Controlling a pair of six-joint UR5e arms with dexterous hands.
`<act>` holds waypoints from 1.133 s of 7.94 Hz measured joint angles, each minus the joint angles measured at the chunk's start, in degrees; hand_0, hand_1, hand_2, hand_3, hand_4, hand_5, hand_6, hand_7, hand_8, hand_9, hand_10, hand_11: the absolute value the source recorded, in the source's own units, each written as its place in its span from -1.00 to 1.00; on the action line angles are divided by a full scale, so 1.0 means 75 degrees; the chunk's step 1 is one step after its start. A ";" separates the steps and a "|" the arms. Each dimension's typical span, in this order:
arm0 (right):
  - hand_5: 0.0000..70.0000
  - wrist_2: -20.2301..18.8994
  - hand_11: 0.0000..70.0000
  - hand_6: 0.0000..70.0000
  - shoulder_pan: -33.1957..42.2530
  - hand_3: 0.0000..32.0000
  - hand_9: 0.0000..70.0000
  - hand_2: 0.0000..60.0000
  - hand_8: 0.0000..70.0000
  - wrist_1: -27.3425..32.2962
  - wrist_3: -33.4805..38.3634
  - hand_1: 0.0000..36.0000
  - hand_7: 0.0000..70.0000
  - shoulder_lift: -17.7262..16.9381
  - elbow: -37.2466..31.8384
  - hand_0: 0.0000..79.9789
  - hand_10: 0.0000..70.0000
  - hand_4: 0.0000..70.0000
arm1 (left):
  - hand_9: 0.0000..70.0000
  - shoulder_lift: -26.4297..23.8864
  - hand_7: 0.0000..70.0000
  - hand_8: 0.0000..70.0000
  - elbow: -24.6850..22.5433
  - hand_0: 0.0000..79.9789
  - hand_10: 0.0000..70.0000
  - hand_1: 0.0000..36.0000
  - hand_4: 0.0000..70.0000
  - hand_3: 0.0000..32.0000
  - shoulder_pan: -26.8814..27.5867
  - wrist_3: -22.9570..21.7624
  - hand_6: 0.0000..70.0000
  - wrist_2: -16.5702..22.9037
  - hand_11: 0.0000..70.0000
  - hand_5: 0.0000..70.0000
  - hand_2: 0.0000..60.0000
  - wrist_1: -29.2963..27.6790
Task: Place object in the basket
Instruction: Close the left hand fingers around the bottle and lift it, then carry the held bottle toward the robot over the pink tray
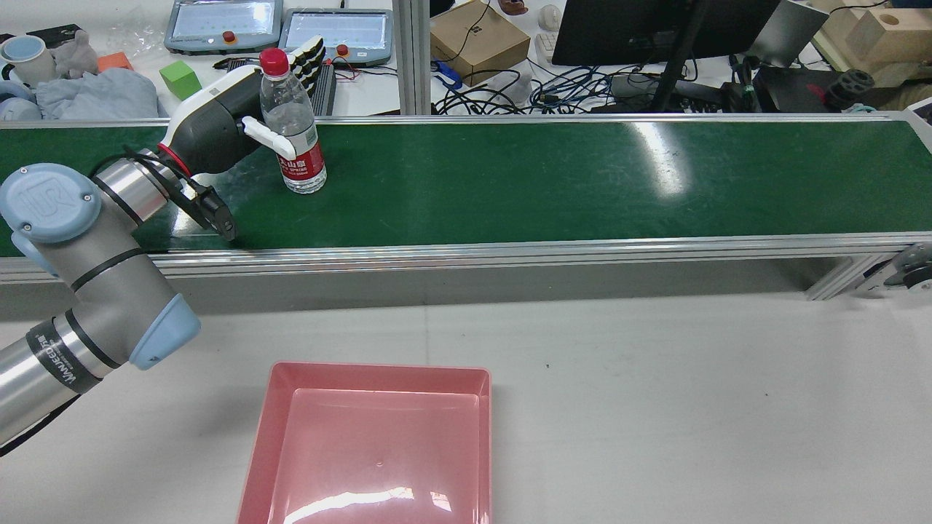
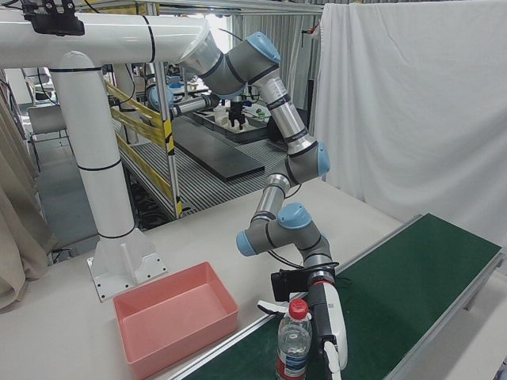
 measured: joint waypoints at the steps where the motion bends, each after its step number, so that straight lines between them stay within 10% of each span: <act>1: -1.00 0.0000 -1.00 -1.00 0.0000 -1.00 -1.00 -1.00 -1.00 0.0000 0.0000 -1.00 -1.00 0.0000 0.0000 -1.00 -1.00 -1.00 | 1.00 -0.0007 0.61 1.00 -0.0164 0.74 0.65 -0.29 1.00 -1.00 -0.0023 -0.0055 0.80 -0.0005 1.00 1.00 -0.98 0.0254; 3: -1.00 0.0000 -1.00 -1.00 0.0000 -1.00 -1.00 -1.00 -1.00 0.0000 0.0000 -1.00 -1.00 0.0000 0.0000 -1.00 -1.00 -1.00 | 1.00 -0.0008 1.00 1.00 -0.0314 0.50 0.75 -0.10 1.00 -1.00 -0.0138 -0.0102 1.00 -0.0003 1.00 1.00 0.36 0.0598; 6: -1.00 0.0004 -1.00 -1.00 0.0000 -1.00 -1.00 -1.00 -1.00 0.0000 0.0000 -1.00 -1.00 0.0000 0.0000 -1.00 -1.00 -1.00 | 1.00 -0.0004 1.00 1.00 -0.0435 0.49 0.71 0.20 0.89 -1.00 -0.0280 -0.0097 1.00 0.0005 1.00 1.00 0.92 0.0870; 9: -1.00 0.0000 -1.00 -1.00 0.0000 -1.00 -1.00 -1.00 -1.00 0.0000 0.0000 -1.00 -1.00 0.0000 0.0000 -1.00 -1.00 -1.00 | 1.00 0.0221 0.99 1.00 -0.1827 0.43 0.60 0.23 0.62 -1.00 -0.0397 -0.0103 1.00 0.0006 1.00 0.97 0.99 0.1647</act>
